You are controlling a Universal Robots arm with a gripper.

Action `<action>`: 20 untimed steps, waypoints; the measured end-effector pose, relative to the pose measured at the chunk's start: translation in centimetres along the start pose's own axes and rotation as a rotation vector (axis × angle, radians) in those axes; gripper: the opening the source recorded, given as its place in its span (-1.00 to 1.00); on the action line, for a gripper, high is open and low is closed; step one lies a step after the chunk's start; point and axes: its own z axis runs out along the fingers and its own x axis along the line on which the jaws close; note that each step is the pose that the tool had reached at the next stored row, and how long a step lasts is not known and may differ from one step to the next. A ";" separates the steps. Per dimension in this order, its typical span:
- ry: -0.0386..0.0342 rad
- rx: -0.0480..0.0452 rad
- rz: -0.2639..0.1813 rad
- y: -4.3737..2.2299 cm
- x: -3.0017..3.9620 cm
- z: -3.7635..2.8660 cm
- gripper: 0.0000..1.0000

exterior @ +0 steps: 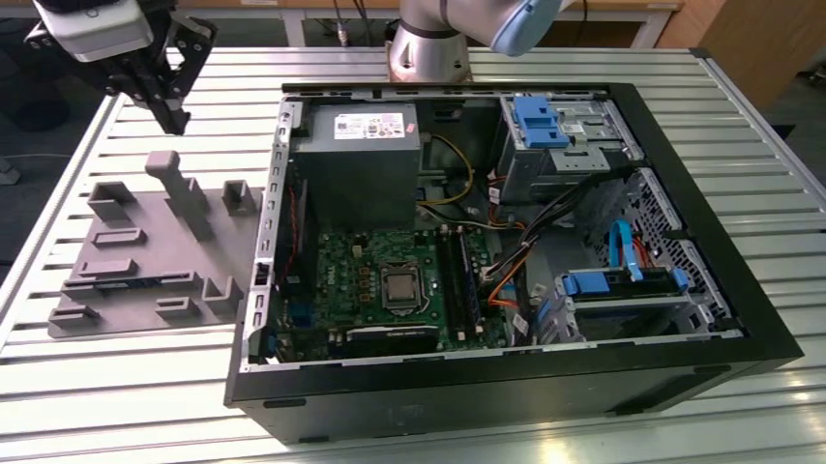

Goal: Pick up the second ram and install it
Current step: 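Reach for the second ram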

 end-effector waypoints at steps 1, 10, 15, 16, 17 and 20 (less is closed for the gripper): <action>0.0000 0.0000 0.000 -0.18 0.17 0.00 -0.79; 0.0001 0.0001 -0.001 -1.19 2.44 -0.01 -0.79; 0.0001 0.0001 0.000 -1.36 4.67 -0.04 -0.79; 0.0000 0.0000 0.000 -1.39 4.99 -0.04 -0.79; 0.0001 0.0001 -0.001 -1.40 5.16 -0.04 -0.79; 0.0001 0.0001 -0.001 -1.40 5.16 -0.05 -0.79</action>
